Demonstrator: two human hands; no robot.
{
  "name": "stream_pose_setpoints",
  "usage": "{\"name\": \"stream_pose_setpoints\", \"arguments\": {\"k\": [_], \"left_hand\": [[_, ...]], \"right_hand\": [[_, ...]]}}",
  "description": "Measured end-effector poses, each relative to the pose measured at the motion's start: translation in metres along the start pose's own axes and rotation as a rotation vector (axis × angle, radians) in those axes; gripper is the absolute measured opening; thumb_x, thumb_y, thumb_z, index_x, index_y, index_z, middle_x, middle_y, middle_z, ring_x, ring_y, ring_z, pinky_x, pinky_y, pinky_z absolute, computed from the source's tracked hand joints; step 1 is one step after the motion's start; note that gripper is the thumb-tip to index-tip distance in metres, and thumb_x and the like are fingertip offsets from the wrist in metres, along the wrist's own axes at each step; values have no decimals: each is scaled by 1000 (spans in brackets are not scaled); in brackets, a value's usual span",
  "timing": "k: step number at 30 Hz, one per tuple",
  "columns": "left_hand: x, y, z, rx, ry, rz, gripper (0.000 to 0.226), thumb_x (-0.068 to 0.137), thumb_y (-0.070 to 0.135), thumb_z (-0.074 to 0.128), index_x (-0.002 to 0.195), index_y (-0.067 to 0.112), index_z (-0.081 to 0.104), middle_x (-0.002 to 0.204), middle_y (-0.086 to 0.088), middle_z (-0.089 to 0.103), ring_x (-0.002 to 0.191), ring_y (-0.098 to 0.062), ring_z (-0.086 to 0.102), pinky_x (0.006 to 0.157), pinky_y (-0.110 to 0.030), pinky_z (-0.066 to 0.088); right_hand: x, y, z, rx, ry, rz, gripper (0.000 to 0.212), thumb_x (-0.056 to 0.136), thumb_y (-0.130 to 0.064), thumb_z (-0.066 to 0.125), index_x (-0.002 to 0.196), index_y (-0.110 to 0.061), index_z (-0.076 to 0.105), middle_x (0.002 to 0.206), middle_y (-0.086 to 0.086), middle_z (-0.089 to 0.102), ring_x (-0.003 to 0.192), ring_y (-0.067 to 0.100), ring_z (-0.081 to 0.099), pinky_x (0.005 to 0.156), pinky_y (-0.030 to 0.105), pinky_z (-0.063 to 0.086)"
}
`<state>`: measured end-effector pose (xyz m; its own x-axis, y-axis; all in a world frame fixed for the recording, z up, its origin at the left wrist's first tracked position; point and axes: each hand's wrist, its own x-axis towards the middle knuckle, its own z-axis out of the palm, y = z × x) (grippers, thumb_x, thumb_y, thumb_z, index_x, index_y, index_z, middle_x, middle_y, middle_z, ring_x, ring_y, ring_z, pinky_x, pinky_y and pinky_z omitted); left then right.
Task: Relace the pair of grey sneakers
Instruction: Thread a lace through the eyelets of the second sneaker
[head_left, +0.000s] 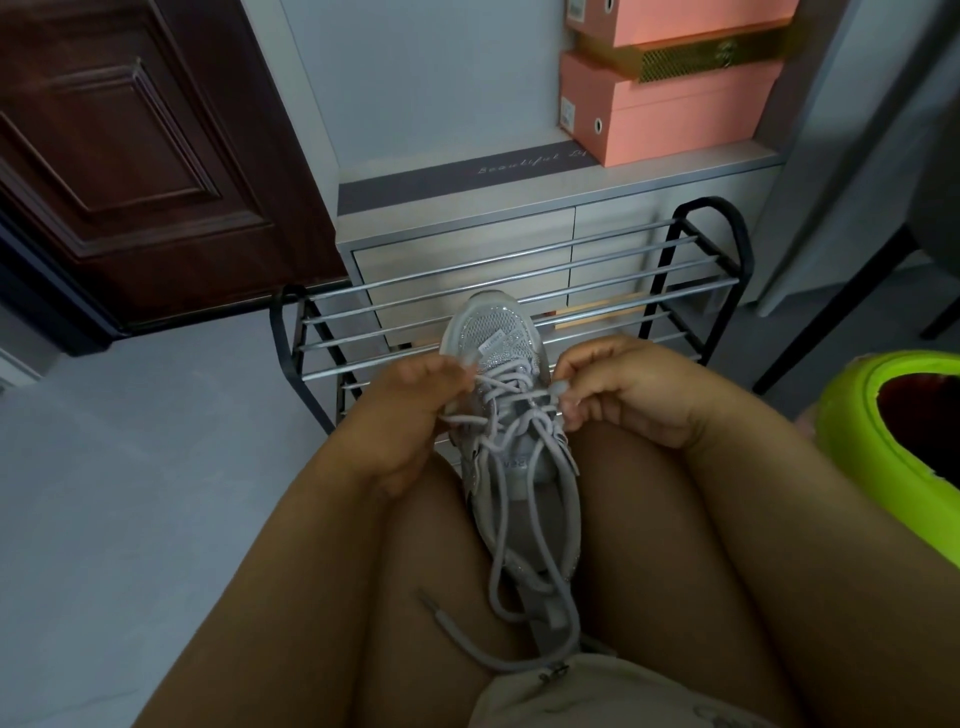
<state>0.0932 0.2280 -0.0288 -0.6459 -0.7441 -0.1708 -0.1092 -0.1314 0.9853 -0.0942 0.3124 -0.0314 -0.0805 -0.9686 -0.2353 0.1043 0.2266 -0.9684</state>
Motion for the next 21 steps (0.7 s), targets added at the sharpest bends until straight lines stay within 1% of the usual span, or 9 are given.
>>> {"name": "stream_pose_setpoints", "arguments": {"k": [2,4,6,9,11,13,16,19,21], "left_hand": [[0,-6,4,139,101,34,25,88,24,61,68,10,61,60,-2,61,57,-15,55,69,-36,48],[0,-9,7,326,161,66,23,83,30,68,81,9,60,72,-4,63,62,-13,56,64,-28,50],[-2,-10,8,370,152,58,33,74,35,77,88,12,57,78,-3,64,66,-13,59,62,-26,51],[-6,-12,11,412,135,43,31,73,34,78,91,21,56,85,2,68,76,-14,66,71,-34,56],[-7,-12,12,434,152,44,30,75,31,77,96,23,57,89,3,70,81,-15,68,77,-40,58],[-9,-11,12,431,145,37,31,75,23,77,99,24,58,90,4,71,83,-13,69,81,-42,57],[-11,-10,9,429,152,27,29,77,15,72,102,23,60,91,4,72,84,-13,69,84,-44,55],[-13,-10,5,363,177,0,29,80,10,69,107,19,60,93,-4,73,85,-21,70,84,-48,55],[-14,-10,3,315,169,-2,31,81,9,70,110,14,60,89,-6,74,81,-21,72,79,-40,58]], "right_hand": [[2,0,2,9,57,-2,24,77,17,47,63,0,55,58,12,51,53,18,47,53,26,47],[4,1,6,-6,89,-4,24,79,16,48,63,-1,54,61,12,49,54,17,44,52,25,44],[5,1,9,-21,107,-3,22,82,11,51,66,-2,55,60,10,52,51,15,44,49,23,44],[6,2,13,-45,170,-24,22,88,-3,58,66,-5,57,52,2,55,43,9,45,45,21,45],[7,5,14,-149,247,-60,21,88,-9,61,68,-9,56,51,3,52,43,10,46,46,24,45],[8,6,16,-339,326,-116,19,86,-12,65,71,-15,54,55,2,52,47,13,48,51,27,45],[7,3,17,-528,409,-258,21,81,-10,69,77,-23,53,59,-3,48,52,11,45,57,26,39],[-1,-5,21,-500,323,-408,15,80,-3,68,82,-16,63,59,-5,46,51,5,41,54,18,36],[-6,-7,24,-630,218,-409,10,79,-7,70,80,-17,68,63,-6,50,57,6,48,56,17,39]]}}
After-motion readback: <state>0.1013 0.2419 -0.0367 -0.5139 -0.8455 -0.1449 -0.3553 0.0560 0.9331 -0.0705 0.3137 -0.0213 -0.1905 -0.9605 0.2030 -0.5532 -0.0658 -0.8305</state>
